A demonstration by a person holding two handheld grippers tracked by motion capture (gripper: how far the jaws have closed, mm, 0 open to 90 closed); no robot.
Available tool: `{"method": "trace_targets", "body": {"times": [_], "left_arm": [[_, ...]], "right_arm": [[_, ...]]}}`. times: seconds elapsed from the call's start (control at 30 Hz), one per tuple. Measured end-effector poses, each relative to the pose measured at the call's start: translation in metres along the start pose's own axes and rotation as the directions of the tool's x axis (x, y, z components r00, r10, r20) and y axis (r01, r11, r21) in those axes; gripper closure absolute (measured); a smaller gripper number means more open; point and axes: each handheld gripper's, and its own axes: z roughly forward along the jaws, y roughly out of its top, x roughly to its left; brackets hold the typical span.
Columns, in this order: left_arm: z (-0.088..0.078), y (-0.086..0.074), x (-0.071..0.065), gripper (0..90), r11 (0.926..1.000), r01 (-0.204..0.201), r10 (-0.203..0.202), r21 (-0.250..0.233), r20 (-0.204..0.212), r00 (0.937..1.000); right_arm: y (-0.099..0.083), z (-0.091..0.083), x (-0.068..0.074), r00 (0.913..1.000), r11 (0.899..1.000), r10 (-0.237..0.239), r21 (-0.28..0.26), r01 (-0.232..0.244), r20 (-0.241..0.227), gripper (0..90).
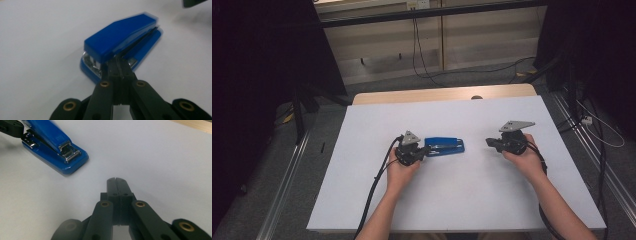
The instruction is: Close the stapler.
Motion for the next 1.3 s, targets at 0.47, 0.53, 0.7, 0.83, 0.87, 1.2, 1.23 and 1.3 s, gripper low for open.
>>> {"method": "trace_targets", "body": {"times": [0.47, 0.53, 0.7, 0.83, 0.87, 1.2, 1.23, 1.3], "left_arm": [[-0.007, 0.001, 0.000, 87.8, 0.9995, 0.026, -0.025, -0.018, 0.027, 0.9993], [-0.010, 0.002, 0.000, 84.8, 0.9988, 0.040, -0.039, -0.029, 0.031, 0.9987], [-0.023, 0.004, -0.001, 70.7, 0.9962, 0.067, -0.064, -0.055, 0.053, 0.9965], [-0.035, 0.003, 0.000, 58.7, 0.9949, 0.069, -0.065, -0.074, 0.050, 0.9966], [-0.038, 0.003, -0.001, 56.0, 0.9944, 0.070, -0.066, -0.079, 0.051, 0.9965], [-0.063, -0.006, -0.002, 29.1, 0.9951, 0.058, -0.054, -0.080, 0.042, 0.9976], [-0.066, -0.007, -0.002, 26.0, 0.9956, 0.053, -0.050, -0.077, 0.041, 0.9979], [-0.071, -0.009, -0.001, 22.7, 0.9953, 0.059, -0.056, -0.077, 0.035, 0.9978]], "right_arm": [[0.000, 0.003, 0.005, 0.9992, 1.000, 0.011, -0.003, -0.011, -0.038, 90.0], [-0.001, 0.003, 0.006, 0.9988, 1.000, 0.018, -0.003, -0.018, -0.045, 89.8], [-0.002, -0.004, 0.012, 0.9976, 0.999, 0.043, -0.017, -0.044, -0.053, 79.0], [-0.002, -0.014, 0.017, 0.9972, 0.998, 0.051, -0.044, -0.054, -0.055, 68.4], [-0.002, -0.016, 0.018, 0.9968, 0.997, 0.055, -0.053, -0.058, -0.058, 66.1], [-0.013, -0.030, 0.031, 0.9968, 0.996, 0.054, -0.066, -0.058, -0.059, 43.8], [-0.014, -0.032, 0.032, 0.9967, 0.996, 0.056, -0.070, -0.060, -0.059, 41.8], [-0.016, -0.037, 0.034, 0.9961, 0.994, 0.066, -0.082, -0.071, -0.058, 36.8]]}}
